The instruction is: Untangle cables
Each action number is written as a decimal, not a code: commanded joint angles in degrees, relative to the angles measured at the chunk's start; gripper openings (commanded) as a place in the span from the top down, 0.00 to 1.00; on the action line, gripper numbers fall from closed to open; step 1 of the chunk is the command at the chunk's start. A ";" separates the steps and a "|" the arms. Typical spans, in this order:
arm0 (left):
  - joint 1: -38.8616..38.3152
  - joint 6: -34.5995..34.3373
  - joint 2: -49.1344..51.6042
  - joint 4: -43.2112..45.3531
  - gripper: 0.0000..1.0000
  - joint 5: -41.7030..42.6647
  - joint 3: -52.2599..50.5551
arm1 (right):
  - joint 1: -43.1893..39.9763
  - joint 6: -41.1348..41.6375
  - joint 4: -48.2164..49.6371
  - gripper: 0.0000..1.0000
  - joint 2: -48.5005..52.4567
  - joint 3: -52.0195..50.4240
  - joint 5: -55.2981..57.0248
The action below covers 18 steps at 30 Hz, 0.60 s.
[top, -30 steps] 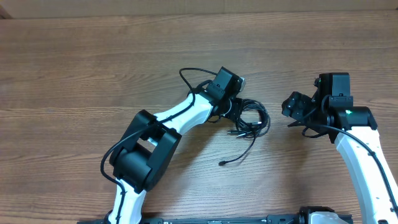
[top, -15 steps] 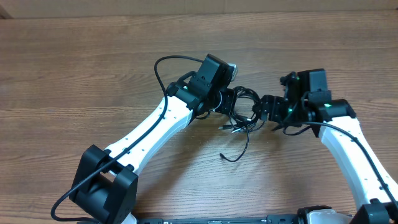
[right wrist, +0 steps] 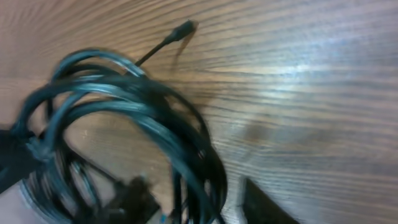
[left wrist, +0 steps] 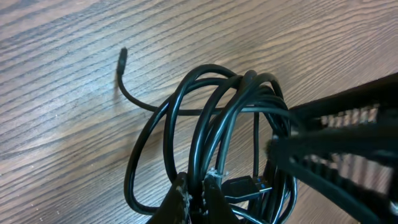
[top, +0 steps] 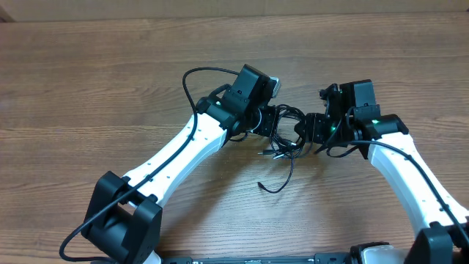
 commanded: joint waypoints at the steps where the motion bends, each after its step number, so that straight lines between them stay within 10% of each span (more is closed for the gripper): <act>1: 0.11 1.31 -4.61 0.00 0.96 1.46 0.02 | 0.33 -0.50 0.94 0.82 1.49 -0.72 0.07; 4: 0.15 1.31 -5.09 -0.50 0.96 1.07 0.02 | 0.33 -0.48 1.55 0.96 1.49 -0.70 0.07; 18: 0.50 0.94 -5.14 -12.37 0.96 -18.84 0.02 | 0.20 -0.07 0.61 0.96 1.46 -0.66 2.62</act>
